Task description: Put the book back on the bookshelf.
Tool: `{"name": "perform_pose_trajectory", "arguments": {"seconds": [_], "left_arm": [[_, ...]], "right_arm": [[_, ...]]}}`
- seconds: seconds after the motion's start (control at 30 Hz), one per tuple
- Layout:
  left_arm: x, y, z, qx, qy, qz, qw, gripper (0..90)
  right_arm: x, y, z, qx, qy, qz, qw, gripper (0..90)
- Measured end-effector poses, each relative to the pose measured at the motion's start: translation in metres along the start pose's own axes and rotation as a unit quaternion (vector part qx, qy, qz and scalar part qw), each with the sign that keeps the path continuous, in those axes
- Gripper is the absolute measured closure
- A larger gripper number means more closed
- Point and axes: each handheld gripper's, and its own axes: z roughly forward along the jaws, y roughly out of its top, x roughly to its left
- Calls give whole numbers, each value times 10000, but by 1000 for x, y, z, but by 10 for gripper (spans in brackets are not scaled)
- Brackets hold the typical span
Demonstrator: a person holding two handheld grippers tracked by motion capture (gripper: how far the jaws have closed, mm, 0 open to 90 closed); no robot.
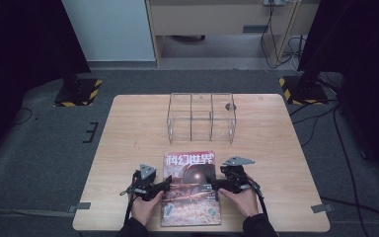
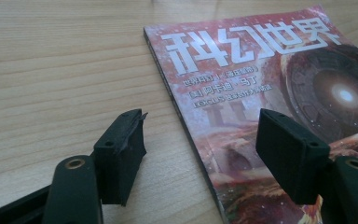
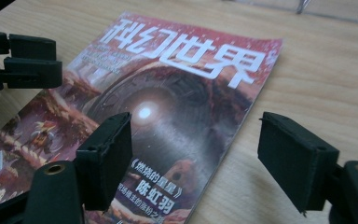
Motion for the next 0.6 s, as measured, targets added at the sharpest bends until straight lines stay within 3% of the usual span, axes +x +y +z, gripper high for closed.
{"name": "perform_pose_trajectory", "arguments": {"seconds": [0.27, 0.6], "left_arm": [[-3, -1, 1, 48, -24, 26, 10000, 328], [-5, -2, 2, 116, -8, 79, 9999, 324]], "right_arm": [[6, -12, 9, 182, 134, 42, 9997, 299], [8, -17, 13, 212, 174, 108, 9996, 293]]}}
